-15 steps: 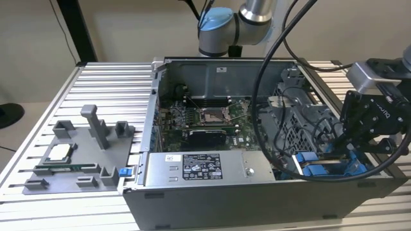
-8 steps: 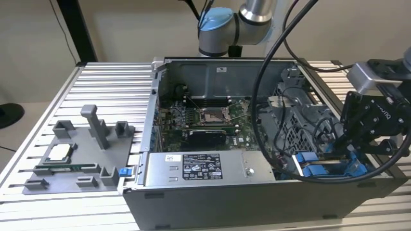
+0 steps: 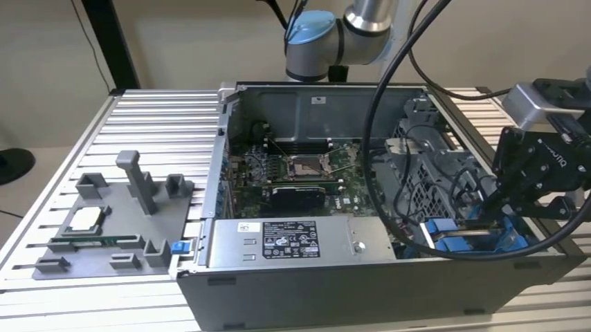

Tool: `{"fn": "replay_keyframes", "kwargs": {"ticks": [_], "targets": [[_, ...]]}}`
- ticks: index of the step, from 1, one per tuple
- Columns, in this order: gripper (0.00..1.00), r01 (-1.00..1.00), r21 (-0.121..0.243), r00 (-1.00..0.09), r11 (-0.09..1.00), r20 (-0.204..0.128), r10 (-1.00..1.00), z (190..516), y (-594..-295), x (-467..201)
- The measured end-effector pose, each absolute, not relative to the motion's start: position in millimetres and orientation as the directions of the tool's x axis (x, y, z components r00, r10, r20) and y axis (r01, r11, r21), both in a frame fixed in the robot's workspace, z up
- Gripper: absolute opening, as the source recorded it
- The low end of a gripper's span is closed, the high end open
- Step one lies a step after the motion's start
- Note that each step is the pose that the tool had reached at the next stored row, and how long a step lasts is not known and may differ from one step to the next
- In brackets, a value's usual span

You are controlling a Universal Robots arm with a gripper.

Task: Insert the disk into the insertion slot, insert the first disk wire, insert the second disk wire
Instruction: 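Insert the first disk wire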

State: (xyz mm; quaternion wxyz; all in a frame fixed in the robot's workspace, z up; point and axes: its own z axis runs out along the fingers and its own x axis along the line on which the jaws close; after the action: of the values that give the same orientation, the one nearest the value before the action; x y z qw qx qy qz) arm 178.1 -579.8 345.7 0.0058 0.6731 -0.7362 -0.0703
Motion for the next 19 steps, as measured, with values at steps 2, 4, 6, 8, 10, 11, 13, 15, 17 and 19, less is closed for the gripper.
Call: {"fn": "replay_keyframes", "kwargs": {"ticks": [2, 4, 6, 8, 10, 11, 13, 15, 17, 19], "targets": [[0.00, -0.990, 0.111, -0.094, 0.084, -0.086, -0.992, 345.8, -579.8, 178.1], [0.00, -0.990, 0.113, -0.094, 0.084, -0.086, -0.992, 345.7, -579.8, 178.0], [0.00, -0.990, 0.116, -0.094, 0.084, -0.086, -0.992, 344.7, -579.8, 177.9], [0.00, -0.989, 0.121, -0.095, 0.084, -0.085, -0.992, 343.5, -579.8, 178.0], [0.00, -0.989, 0.123, -0.095, 0.084, -0.085, -0.992, 342.6, -579.8, 178.0], [0.00, -0.989, 0.123, -0.095, 0.084, -0.085, -0.992, 342.3, -579.8, 178.0], [0.00, -0.989, 0.124, -0.095, 0.084, -0.085, -0.992, 341.5, -579.9, 178.0], [0.00, -0.989, 0.125, -0.095, 0.084, -0.085, -0.992, 341.1, -580.0, 178.0], [0.00, -0.989, 0.125, -0.095, 0.084, -0.085, -0.992, 340.5, -580.4, 178.0], [0.00, -0.989, 0.126, -0.095, 0.084, -0.085, -0.992, 340.0, -580.6, 178.0]]}}
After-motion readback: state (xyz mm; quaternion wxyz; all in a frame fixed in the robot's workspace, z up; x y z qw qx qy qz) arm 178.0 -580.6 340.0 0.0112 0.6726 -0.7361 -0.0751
